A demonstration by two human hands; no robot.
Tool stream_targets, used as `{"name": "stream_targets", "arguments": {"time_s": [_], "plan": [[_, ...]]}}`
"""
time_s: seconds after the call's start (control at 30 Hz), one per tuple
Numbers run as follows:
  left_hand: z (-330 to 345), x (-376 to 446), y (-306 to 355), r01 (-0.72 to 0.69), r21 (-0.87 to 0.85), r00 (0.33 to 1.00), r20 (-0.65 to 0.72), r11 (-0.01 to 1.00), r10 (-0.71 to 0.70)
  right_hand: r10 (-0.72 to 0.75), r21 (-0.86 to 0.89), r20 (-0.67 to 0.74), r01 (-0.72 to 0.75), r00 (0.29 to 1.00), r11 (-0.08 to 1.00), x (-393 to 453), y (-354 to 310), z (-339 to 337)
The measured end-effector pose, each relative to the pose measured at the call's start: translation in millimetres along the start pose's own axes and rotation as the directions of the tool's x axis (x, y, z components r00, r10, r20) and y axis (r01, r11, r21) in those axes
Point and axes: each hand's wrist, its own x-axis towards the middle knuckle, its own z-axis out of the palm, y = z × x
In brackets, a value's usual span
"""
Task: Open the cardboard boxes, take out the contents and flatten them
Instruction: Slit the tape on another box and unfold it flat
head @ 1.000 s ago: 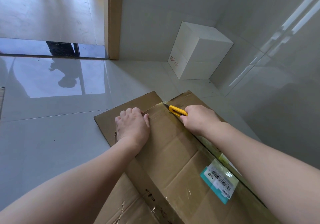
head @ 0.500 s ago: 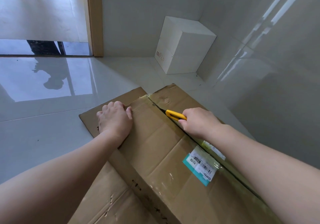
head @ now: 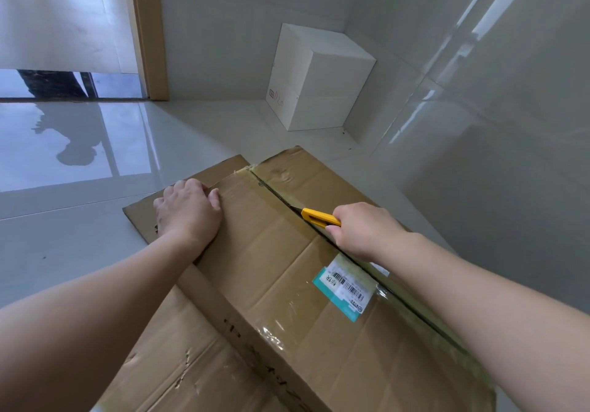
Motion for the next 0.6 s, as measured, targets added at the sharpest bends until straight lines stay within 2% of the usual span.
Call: {"name": "stream_targets", "arguments": {"time_s": [0.37, 0.6], "plan": [[1.2, -0.1, 0.3, -0.018, 0.027, 1.000, -0.003, 0.999, 0.018, 0.027, 0.003, 0.024, -0.027, 0.999, 1.000, -31.4, 24.3, 11.6], [-2.3, -7.9, 7.5, -0.043, 0.109, 0.999, -0.016, 0.993, 0.045, 0.038, -0.010, 0.032, -0.038, 0.999, 0.999, -51.5, 36.6, 19.8]]}}
